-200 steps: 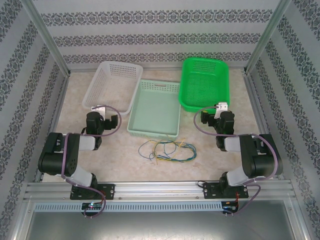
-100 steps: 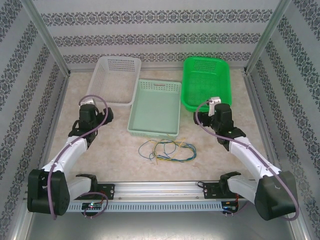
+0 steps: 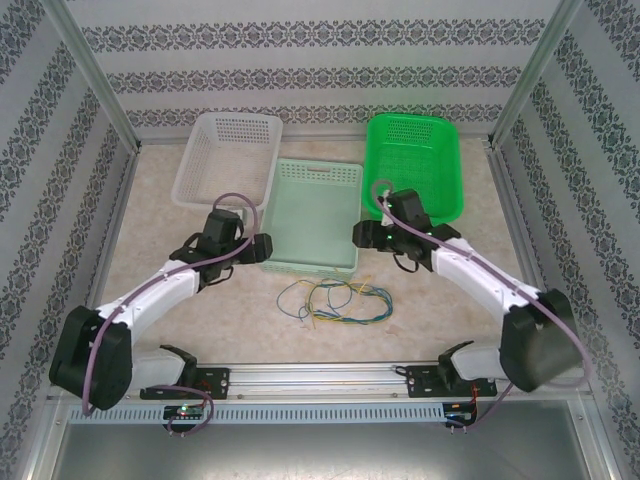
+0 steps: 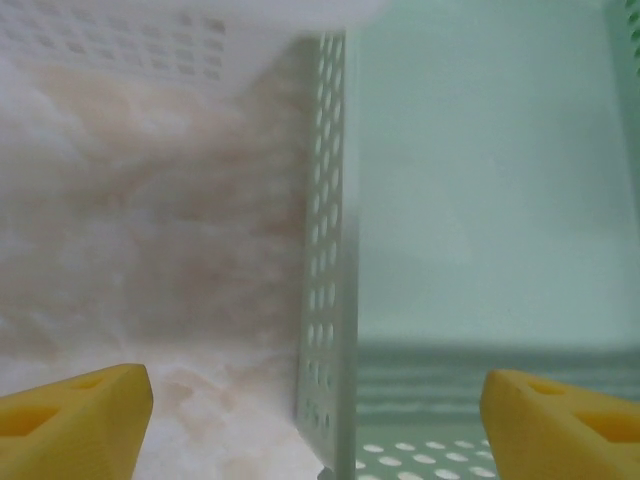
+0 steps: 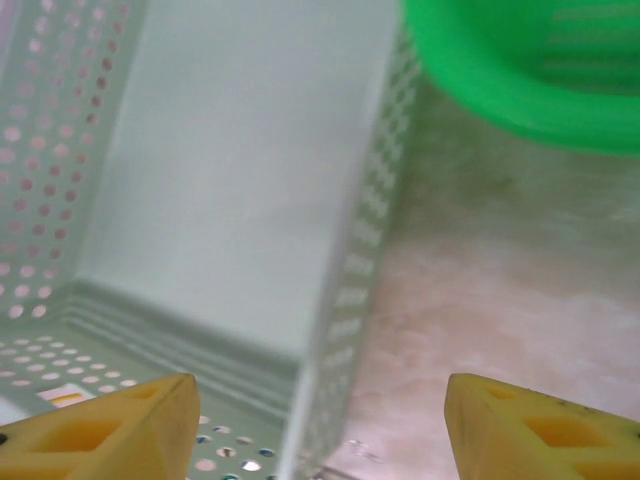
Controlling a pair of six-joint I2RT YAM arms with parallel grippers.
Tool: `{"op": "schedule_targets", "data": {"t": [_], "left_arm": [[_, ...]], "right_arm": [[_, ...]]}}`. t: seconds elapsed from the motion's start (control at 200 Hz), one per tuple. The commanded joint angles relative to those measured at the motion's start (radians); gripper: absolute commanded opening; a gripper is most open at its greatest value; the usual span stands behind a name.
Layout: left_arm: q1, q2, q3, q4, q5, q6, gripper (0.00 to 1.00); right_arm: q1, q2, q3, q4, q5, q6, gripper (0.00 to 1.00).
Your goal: Untangle the cables
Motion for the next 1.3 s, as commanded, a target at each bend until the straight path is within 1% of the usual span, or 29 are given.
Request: {"op": "schedule_targets", "data": {"t": [0.0, 0.075, 0.15, 0.175, 0.26, 0.32, 0.385, 0.515, 0.555, 0.59, 0.639, 0.679, 0.709, 0.779, 0.824, 0.844, 0.934, 1.009, 1.059, 1.104, 1.159, 1.194, 1.279, 1.294], "left_arm": [[-0.01, 0.043, 0.003, -0.018, 0.036, -0.038, 0.82], [-0.015, 0.074, 0.018, -0.015, 0.054, -0.043, 0.78], [-0.019, 0.103, 0.036, -0.009, 0.063, -0.042, 0.72], [-0.019, 0.113, 0.043, 0.0, 0.066, -0.042, 0.69], [-0.025, 0.145, 0.072, 0.021, 0.083, -0.05, 0.58], [-0.029, 0.179, 0.1, 0.031, 0.088, -0.056, 0.48], [-0.035, 0.219, 0.133, 0.042, 0.091, -0.059, 0.41], [-0.043, 0.299, 0.202, 0.057, 0.08, -0.074, 0.36], [-0.047, 0.322, 0.224, 0.059, 0.067, -0.08, 0.35], [-0.048, 0.346, 0.247, 0.054, 0.049, -0.087, 0.34], [-0.049, 0.375, 0.283, 0.043, 0.029, -0.091, 0.35], [-0.05, 0.396, 0.308, 0.031, 0.017, -0.094, 0.35], [-0.05, 0.405, 0.325, 0.024, 0.012, -0.097, 0.36], [-0.057, 0.413, 0.348, 0.019, 0.007, -0.092, 0.38], [-0.066, 0.409, 0.354, 0.014, -0.006, -0.085, 0.41], [-0.07, 0.406, 0.357, 0.008, -0.013, -0.081, 0.43], [-0.083, 0.393, 0.365, -0.031, -0.061, -0.074, 0.52], [-0.091, 0.373, 0.359, -0.043, -0.077, -0.07, 0.6], [-0.096, 0.356, 0.35, -0.039, -0.086, -0.072, 0.69], [-0.104, 0.34, 0.347, -0.043, -0.101, -0.07, 0.75], [-0.112, 0.317, 0.347, -0.051, -0.119, -0.062, 0.81], [-0.117, 0.305, 0.349, -0.056, -0.129, -0.052, 0.83], [-0.125, 0.276, 0.349, -0.052, -0.141, -0.022, 0.9], [-0.125, 0.271, 0.349, -0.051, -0.144, -0.018, 0.93]], "right_arm": [[0.033, 0.1, 0.06, -0.085, -0.008, 0.056, 0.63], [0.048, 0.16, 0.101, -0.106, -0.01, 0.058, 0.6], [0.054, 0.208, 0.143, -0.139, 0.012, 0.058, 0.52], [0.054, 0.221, 0.154, -0.146, 0.017, 0.057, 0.47], [0.054, 0.253, 0.185, -0.154, 0.038, 0.057, 0.24], [0.054, 0.269, 0.213, -0.168, 0.074, 0.06, 0.13], [0.052, 0.284, 0.25, -0.186, 0.115, 0.059, 0.11], [0.03, 0.331, 0.337, -0.205, 0.133, 0.045, 0.11], [0.024, 0.35, 0.366, -0.212, 0.133, 0.04, 0.13], [0.02, 0.363, 0.393, -0.223, 0.13, 0.037, 0.18], [0.016, 0.378, 0.417, -0.232, 0.117, 0.036, 0.25], [0.015, 0.377, 0.421, -0.232, 0.106, 0.037, 0.36], [0.016, 0.369, 0.418, -0.232, 0.1, 0.037, 0.41], [0.021, 0.326, 0.387, -0.229, 0.1, 0.039, 0.54], [0.024, 0.283, 0.351, -0.223, 0.099, 0.039, 0.66], [0.026, 0.259, 0.333, -0.219, 0.097, 0.041, 0.68], [0.034, 0.143, 0.246, -0.215, 0.098, 0.052, 0.7], [0.043, 0.041, 0.173, -0.232, 0.092, 0.062, 0.7], [0.05, -0.024, 0.132, -0.267, 0.085, 0.069, 0.69], [0.053, -0.069, 0.104, -0.304, 0.074, 0.074, 0.68], [0.062, -0.118, 0.075, -0.36, 0.049, 0.081, 0.67], [0.066, -0.142, 0.058, -0.393, 0.027, 0.089, 0.66], [0.085, -0.177, 0.012, -0.409, -0.045, 0.132, 0.63], [0.088, -0.182, 0.007, -0.407, -0.055, 0.14, 0.62]]}}
